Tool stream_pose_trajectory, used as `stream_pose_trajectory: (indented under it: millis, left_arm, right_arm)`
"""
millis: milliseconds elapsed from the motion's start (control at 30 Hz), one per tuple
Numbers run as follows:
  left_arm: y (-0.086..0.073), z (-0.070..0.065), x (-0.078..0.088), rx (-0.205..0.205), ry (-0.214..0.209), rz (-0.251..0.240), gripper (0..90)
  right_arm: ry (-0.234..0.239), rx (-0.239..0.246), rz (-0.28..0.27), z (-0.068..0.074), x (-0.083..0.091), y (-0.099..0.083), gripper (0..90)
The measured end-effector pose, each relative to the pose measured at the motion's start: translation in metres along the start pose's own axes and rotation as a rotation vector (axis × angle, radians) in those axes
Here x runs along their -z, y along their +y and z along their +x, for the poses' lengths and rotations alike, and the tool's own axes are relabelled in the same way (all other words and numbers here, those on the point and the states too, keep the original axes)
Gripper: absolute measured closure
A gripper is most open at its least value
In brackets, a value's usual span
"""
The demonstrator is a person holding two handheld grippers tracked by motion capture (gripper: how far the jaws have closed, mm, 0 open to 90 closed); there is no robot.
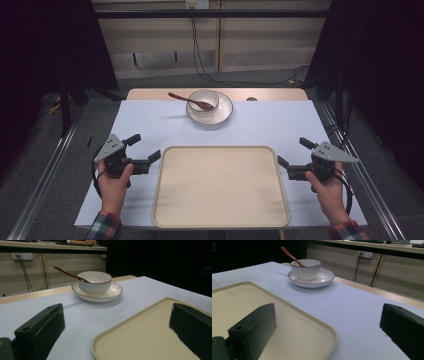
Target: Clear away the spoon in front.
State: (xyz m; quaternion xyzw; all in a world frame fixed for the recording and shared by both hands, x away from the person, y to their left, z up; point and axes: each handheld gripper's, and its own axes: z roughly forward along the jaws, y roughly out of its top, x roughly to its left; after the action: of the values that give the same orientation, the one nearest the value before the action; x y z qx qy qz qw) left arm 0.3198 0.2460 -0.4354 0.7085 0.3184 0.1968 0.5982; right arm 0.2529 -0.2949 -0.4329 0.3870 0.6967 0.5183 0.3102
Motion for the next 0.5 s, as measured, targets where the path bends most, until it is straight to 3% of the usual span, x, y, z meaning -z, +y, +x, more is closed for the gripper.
stream_pose_trajectory:
  millis: [100,200,367,400,433,500]
  left_arm:
    - [-0.0005,0.0013,-0.0004,-0.011,0.007,0.015,0.2]
    - [-0.0014,0.0008,-0.0025,0.014,0.013,0.002,0.1]
    - [-0.0021,0.0032,-0.0053,0.017,-0.009,0.016,0.0]
    - [-0.0019,0.0038,-0.0055,0.013,-0.002,0.022,0.0]
    - [-0.0018,0.0026,-0.0073,0.035,0.014,0.006,0.0]
    - [-0.0014,0.0035,-0.0075,0.028,0.012,0.014,0.0]
  right_arm:
    - [0.005,-0.007,-0.002,0.0002,-0.0011,-0.0014,0.3]
    - [0.007,-0.003,0.001,0.0012,-0.0017,-0.0019,0.4]
    - [0.017,0.005,0.002,0.0023,-0.0018,-0.0026,0.4]
    - [0.017,0.002,0.003,0.0028,-0.0018,-0.0025,0.5]
    - [0.012,0.005,0.002,0.0030,-0.0017,-0.0023,0.3]
    - [0.022,0.003,-0.003,0.0030,-0.0014,-0.0017,0.5]
